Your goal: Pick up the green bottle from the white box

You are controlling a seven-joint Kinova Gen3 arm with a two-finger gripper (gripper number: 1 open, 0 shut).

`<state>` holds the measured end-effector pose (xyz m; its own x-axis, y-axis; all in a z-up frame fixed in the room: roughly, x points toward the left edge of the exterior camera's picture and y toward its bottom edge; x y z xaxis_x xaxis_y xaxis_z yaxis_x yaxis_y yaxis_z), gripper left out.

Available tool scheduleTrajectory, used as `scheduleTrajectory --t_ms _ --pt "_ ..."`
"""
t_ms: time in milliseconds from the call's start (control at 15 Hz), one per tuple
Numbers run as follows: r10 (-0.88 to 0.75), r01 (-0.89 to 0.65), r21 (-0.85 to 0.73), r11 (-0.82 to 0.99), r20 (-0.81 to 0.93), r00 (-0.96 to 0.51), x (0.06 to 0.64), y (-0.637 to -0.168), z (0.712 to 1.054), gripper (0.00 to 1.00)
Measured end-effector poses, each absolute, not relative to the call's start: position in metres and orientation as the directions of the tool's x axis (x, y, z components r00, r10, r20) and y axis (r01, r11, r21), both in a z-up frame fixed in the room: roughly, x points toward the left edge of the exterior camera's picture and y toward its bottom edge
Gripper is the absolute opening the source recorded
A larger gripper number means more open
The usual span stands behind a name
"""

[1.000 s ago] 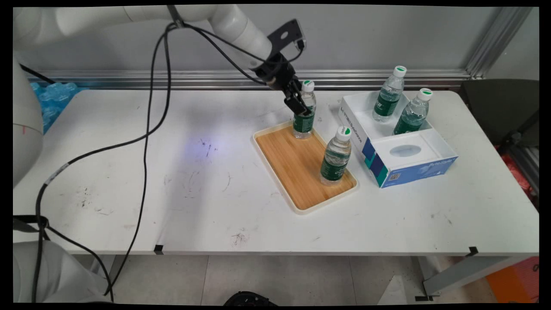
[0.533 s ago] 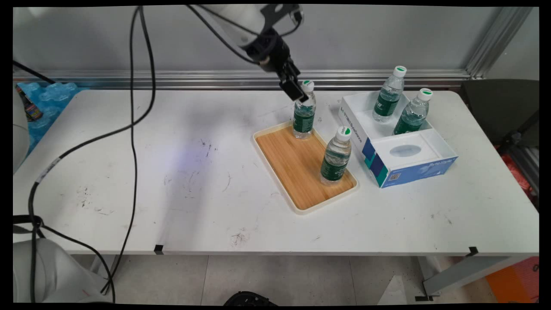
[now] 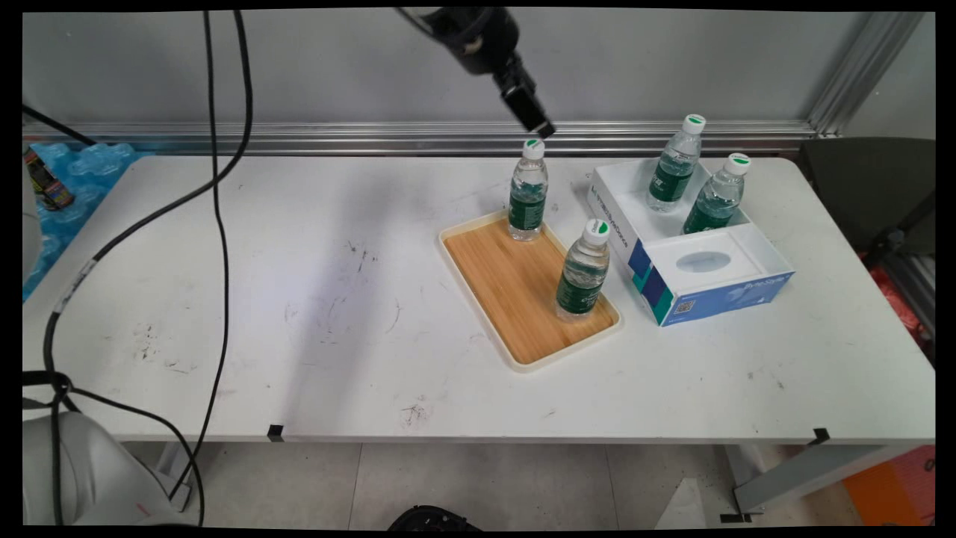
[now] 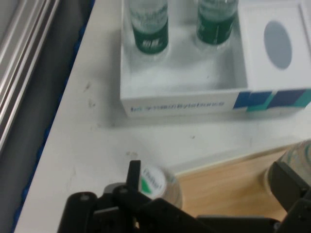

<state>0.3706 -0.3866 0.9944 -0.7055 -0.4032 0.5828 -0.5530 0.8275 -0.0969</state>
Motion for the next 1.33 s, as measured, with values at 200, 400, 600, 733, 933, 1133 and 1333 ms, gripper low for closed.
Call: scheduleTrajectory --t_ms 200,400,600,733,933,1133,1333 --pt "-0.409 -0.563 -0.092 0.821 0.595 -0.692 0.354 -0.392 1.004 1.00" --pt "-0.414 -0.577 -0.091 0.812 0.606 -0.679 0.335 -0.403 1.006 1.00" --pt "-0.419 -0.592 -0.091 0.801 0.619 -0.664 0.315 -0.419 0.999 1.00" --pt "-0.419 -0.597 -0.096 0.796 0.625 -0.659 0.301 -0.432 0.990 1.00" --pt "-0.414 -0.598 -0.108 0.794 0.624 -0.663 0.285 -0.449 0.974 1.00" --pt "-0.415 -0.601 -0.113 0.791 0.623 -0.664 0.270 -0.468 0.955 1.00" --pt "-0.418 -0.604 -0.114 0.789 0.621 -0.663 0.255 -0.487 0.933 1.00"
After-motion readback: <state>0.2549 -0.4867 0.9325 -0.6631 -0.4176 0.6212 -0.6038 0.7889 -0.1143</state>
